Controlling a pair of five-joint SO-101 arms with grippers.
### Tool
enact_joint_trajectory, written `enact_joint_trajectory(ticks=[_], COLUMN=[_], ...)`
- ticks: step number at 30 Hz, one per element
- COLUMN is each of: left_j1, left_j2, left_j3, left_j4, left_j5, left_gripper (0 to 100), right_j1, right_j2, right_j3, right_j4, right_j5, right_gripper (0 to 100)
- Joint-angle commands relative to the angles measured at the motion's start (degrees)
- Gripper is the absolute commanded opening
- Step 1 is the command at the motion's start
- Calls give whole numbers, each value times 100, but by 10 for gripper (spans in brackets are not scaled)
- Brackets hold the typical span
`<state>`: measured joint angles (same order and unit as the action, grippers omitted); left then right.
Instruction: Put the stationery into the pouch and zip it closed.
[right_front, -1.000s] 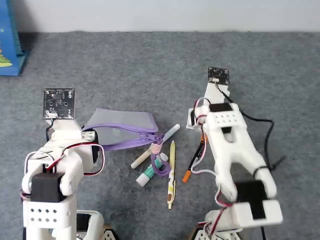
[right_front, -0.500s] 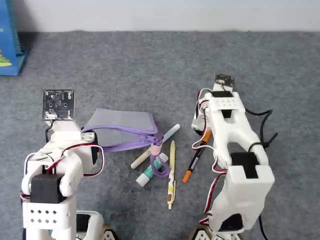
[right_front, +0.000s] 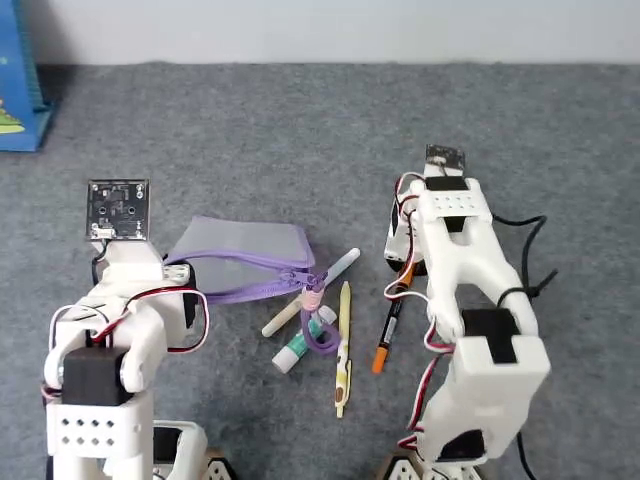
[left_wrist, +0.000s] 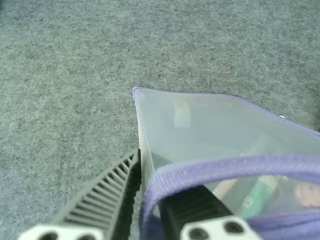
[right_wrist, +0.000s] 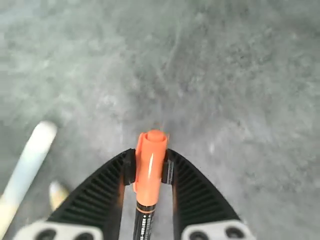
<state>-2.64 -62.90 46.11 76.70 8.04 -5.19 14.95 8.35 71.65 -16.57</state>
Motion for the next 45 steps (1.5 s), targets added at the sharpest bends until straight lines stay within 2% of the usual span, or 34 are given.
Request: enact_joint_trajectory(ticks=[1,11,19,25,32,45], left_j1=[-9,-9,0,0,-9,18], left_j2=[70,70,70,70,70,70], left_j3=[-31,-31,-22,-22,-22,40], left_j4=[-26,0,9,9,9,-18], left_j5=[44,44,44,44,44,44], left_gripper=[12,12,12,12,12,12], right_j1=[-321,-1411,-2378,-3187,-3899,-3987], right_j2=[-954,-3099,-5393,-6308,-6589,-7125], right_j3=[-220,-211,-211,-211,-211,44], right_j4=[602,1895,2123,1684,611,-1631], right_j5=[70,70,70,527,747,703], right_gripper=[8,8,8,8,8,8])
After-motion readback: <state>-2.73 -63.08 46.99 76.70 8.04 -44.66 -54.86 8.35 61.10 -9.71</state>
